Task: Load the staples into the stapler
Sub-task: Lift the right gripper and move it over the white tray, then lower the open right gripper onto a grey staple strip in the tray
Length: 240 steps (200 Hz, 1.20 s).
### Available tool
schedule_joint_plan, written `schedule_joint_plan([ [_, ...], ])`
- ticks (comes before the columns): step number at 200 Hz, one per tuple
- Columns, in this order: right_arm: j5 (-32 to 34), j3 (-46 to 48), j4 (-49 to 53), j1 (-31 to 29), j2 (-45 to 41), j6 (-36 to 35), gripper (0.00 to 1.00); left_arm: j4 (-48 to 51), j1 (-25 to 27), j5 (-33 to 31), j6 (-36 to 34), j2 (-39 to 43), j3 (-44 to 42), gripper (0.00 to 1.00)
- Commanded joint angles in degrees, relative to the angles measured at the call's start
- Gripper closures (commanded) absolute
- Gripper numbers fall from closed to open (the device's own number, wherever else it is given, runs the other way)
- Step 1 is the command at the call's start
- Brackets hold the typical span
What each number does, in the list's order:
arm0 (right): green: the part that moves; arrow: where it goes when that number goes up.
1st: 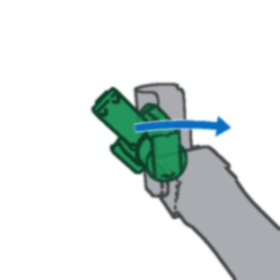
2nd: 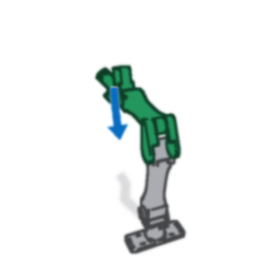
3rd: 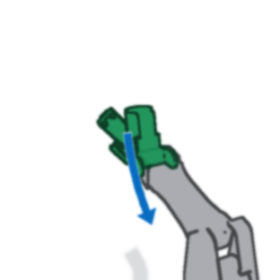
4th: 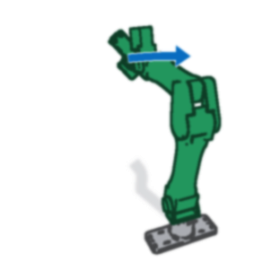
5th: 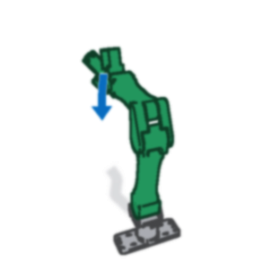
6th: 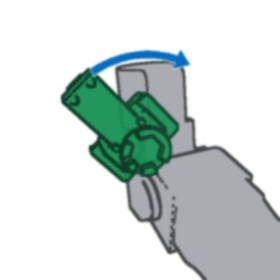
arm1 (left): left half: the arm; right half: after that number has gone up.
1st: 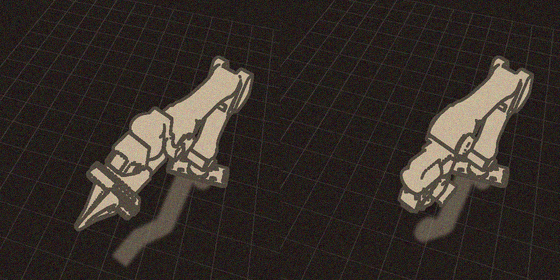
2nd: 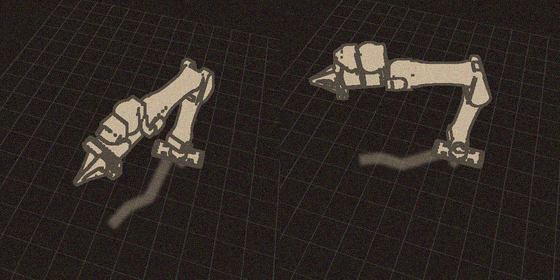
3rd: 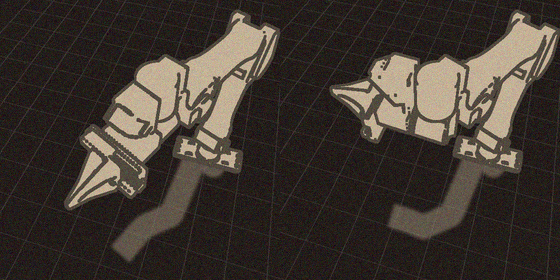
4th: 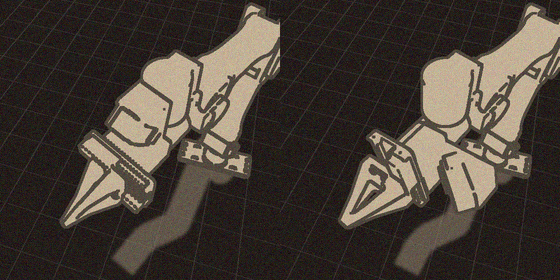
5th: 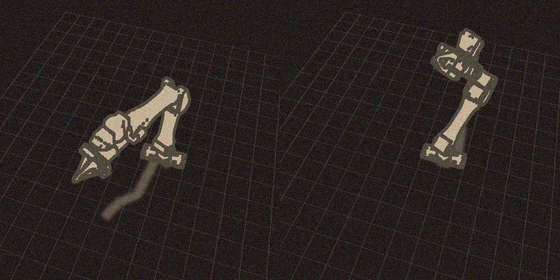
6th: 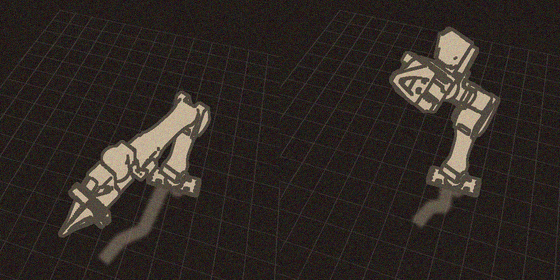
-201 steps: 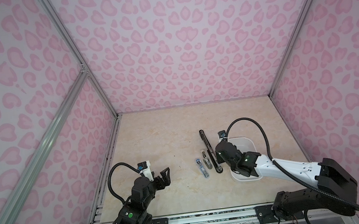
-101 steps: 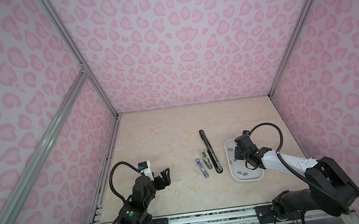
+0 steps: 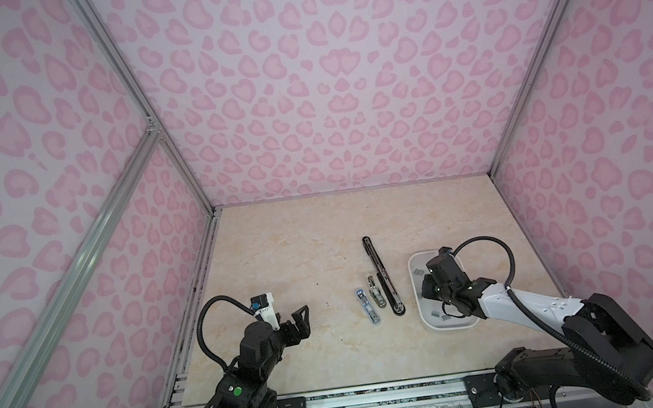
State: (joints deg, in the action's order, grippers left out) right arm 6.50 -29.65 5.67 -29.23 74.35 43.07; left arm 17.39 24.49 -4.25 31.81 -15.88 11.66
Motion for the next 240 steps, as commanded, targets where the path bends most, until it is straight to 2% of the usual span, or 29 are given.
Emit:
schedule_joint_plan([
  [1,2.36,0.73,1.63,0.02,-0.70,0.73,0.73,-0.27,0.03,0.68,-0.35,0.10,0.05,0.03],
  [18,3.26,1.27,2.20,0.51,-1.69,0.38,0.71,-0.27,0.04,1.13,-0.51,0.11,0.14,0.03],
  [37,0.81,2.39,-0.05,1.49,-1.97,-0.84,0.69,-0.11,0.03,1.08,-0.44,0.15,0.17,0.03],
  [69,0.46,2.44,0.72,3.41,-1.07,-1.64,0.67,0.02,0.03,-0.04,-0.09,0.42,0.16,0.03],
  [100,-3.74,3.59,-1.55,6.77,-1.08,-3.03,0.65,-0.86,0.03,-0.42,-0.08,-0.22,0.15,0.03],
  [155,-6.72,2.32,-4.20,7.98,2.42,-4.38,0.63,-1.28,0.05,-0.34,-0.20,-1.01,0.29,0.03],
  [194,-5.27,0.08,-2.43,7.99,2.64,-6.92,0.63,-1.04,0.03,-0.17,-0.26,-0.49,0.18,0.03],
  [240,-0.61,1.83,2.29,4.13,-6.69,-8.40,0.68,-1.13,0.03,-0.06,-0.35,-0.43,0.12,0.03],
])
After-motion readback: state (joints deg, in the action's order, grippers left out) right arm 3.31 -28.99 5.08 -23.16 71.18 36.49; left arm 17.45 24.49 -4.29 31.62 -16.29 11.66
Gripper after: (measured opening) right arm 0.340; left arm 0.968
